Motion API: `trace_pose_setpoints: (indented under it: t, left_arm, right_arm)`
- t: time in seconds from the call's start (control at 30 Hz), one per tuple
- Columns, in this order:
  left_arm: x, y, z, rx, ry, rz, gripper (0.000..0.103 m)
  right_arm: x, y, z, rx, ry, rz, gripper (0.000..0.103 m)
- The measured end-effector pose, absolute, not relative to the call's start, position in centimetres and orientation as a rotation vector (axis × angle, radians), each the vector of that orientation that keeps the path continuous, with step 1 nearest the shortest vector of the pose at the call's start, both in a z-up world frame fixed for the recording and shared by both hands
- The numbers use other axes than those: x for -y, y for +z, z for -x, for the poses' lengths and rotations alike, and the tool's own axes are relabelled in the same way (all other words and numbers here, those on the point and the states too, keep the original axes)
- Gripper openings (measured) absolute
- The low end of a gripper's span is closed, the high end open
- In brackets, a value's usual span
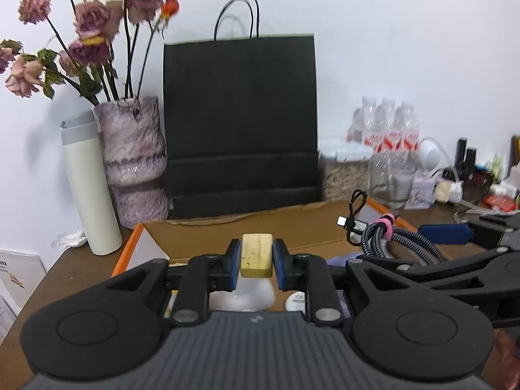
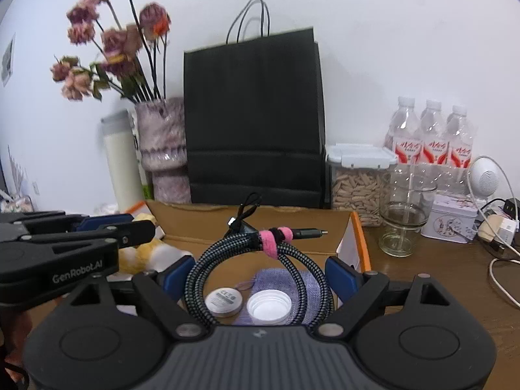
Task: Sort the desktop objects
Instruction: 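Carry the yellow block into the box with the left gripper while the right gripper drops the cable in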
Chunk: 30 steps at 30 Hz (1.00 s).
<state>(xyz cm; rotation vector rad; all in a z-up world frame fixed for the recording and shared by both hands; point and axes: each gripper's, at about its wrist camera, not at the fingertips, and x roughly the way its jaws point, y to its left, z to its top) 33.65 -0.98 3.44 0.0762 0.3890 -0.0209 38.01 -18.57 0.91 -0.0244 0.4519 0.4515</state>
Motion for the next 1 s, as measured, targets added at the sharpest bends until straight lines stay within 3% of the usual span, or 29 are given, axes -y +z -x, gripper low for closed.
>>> trace_pose_setpoints:
  t: [0.7, 0.73, 0.8, 0.83, 0.97, 1.0]
  left_arm:
    - [1.4, 0.2, -34.8, -0.411, 0.031, -0.171, 0.025]
    - [1.5, 0.3, -34.6, -0.402, 0.034, -0.176, 0.029]
    - [1.6, 0.5, -34.3, -0.380, 0.040, -0.178, 0.054]
    - [1.6, 0.6, -34.1, -0.367, 0.055, -0.176, 0.059]
    - [0.9, 0.9, -33.7, -0.326, 0.151, -0.160, 0.102]
    - [0.7, 1.0, -33.6, -0.313, 0.166, -0.152, 0.103]
  right_arm:
    - [17.7, -2.0, -39.2, -0.474, 0.424, 0.118, 0.085]
    - [17.8, -1.9, -39.1, -0.469, 0.426, 0.114, 0.086]
    - [17.9, -1.7, -39.0, -0.462, 0.429, 0.104, 0.088]
    - [18.0, -1.6, -38.9, -0.460, 0.429, 0.099, 0.090]
    - [18.4, -1.4, -39.0, -0.460, 0.413, 0.078, 0.101]
    - [18.6, -1.4, -39.0, -0.461, 0.412, 0.070, 0.103]
